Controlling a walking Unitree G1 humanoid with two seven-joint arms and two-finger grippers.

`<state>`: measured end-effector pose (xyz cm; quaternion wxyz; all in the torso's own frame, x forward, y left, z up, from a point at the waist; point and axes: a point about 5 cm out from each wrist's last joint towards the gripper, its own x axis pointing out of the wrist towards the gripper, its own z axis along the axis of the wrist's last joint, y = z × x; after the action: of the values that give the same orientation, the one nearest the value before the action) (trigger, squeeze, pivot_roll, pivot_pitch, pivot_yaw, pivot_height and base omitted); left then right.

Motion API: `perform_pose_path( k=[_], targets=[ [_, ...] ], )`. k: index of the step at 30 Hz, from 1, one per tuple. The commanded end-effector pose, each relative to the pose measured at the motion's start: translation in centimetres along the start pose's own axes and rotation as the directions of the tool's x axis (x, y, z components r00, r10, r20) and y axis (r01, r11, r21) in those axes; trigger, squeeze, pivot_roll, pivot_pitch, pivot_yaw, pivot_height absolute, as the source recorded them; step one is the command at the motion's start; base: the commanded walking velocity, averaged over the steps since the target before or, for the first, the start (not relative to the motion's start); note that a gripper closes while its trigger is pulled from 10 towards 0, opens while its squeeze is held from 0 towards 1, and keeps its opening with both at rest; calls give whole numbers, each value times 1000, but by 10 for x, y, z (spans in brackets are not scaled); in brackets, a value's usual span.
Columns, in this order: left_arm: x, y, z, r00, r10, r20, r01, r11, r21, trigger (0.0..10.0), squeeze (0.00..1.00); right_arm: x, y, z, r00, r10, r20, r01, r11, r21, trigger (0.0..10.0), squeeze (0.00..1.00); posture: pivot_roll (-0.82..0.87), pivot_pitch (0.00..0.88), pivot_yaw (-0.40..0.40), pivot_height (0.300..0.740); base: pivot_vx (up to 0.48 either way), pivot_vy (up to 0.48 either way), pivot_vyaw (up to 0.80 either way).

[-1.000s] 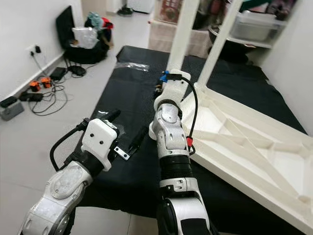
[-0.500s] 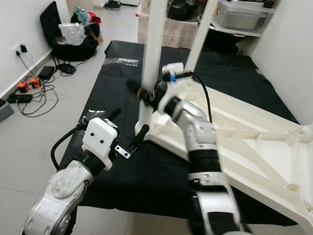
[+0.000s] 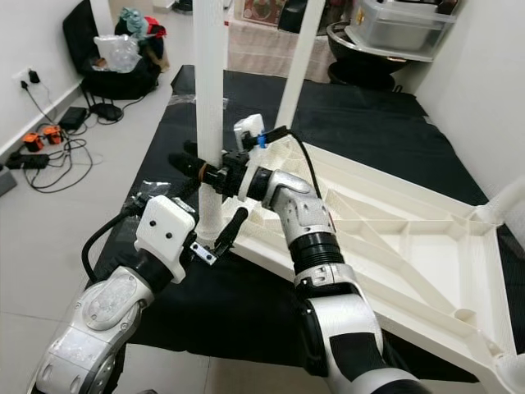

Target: Building children table

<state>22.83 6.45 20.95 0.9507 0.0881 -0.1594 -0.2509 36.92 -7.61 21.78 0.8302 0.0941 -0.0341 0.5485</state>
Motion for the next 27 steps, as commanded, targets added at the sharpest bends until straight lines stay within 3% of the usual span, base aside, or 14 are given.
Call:
perform_pose_path(
  k=[1,5,8,9,11,12,13,16,18,22,23,25,26,27],
  targets=[
    [-2,-1,1,1000,0,-2,0,1000,1,10000,0,0,-2,0,999,-43,19,43,999,17,0,0,122,51,-116,740,0,0,0],
    [-1,-1,1,1000,0,0,0,1000,-3,10000,0,-6,-22,4,925,-380,31,381,923,-57,0,0,109,54,-111,740,0,0,0],
    [-1,-1,0,1000,-2,0,2,1000,-5,10000,0,-14,-35,4,766,-642,30,642,760,-103,0,0,102,53,-106,740,0,0,0],
    [-1,-1,0,1000,-2,0,2,1000,-5,10000,0,-14,-35,4,766,-642,30,642,760,-103,0,0,102,53,-106,740,0,0,0],
    [1,-3,0,1000,-9,3,9,1000,-6,10000,0,-32,-42,-2,506,-862,30,858,499,-120,0,0,97,54,-106,740,0,0,0],
    [1,-3,0,1000,-9,3,9,1000,-6,10000,0,-32,-42,-2,506,-862,30,858,499,-120,0,0,97,54,-106,740,0,0,0],
    [2,-3,0,1000,-10,5,10,1000,-7,10000,0,-41,-42,-3,377,-926,36,920,370,-128,0,0,98,52,-106,740,0,0,0],
    [2,-3,1,1000,-10,7,10,1000,-6,10000,0,-49,-39,-5,258,-965,38,962,253,-106,0,0,98,50,-106,740,0,0,0],
    [2,-2,1,1000,-6,8,6,1000,-6,10000,0,-60,-29,-8,53,-998,18,997,52,-58,0,0,98,51,-107,740,0,0,0],
    [1,-1,0,1000,-4,4,4,1000,-4,10000,0,-54,-21,-10,-8,-1000,-13,1000,-8,-12,0,0,100,53,-107,740,0,0,0],
    [0,-1,0,1000,-4,3,4,1000,-5,10000,0,-42,-19,-10,48,-999,-15,999,48,23,10000,0,99,52,-107,740,0,0,0],
    [0,-2,0,1000,-4,2,4,1000,-5,10000,0,-31,-18,-5,128,-992,24,991,128,37,10000,0,99,53,-107,740,0,0,0],
    [0,-2,0,1000,-5,2,5,1000,-5,10000,0,-22,-16,0,192,-979,64,981,194,30,10000,1000,97,52,-108,740,0,0,0],
    [0,-2,0,1000,-5,2,5,1000,-5,10000,0,-22,-16,0,192,-979,64,981,194,30,10000,1000,97,52,-108,740,0,0,0]
  ],
)
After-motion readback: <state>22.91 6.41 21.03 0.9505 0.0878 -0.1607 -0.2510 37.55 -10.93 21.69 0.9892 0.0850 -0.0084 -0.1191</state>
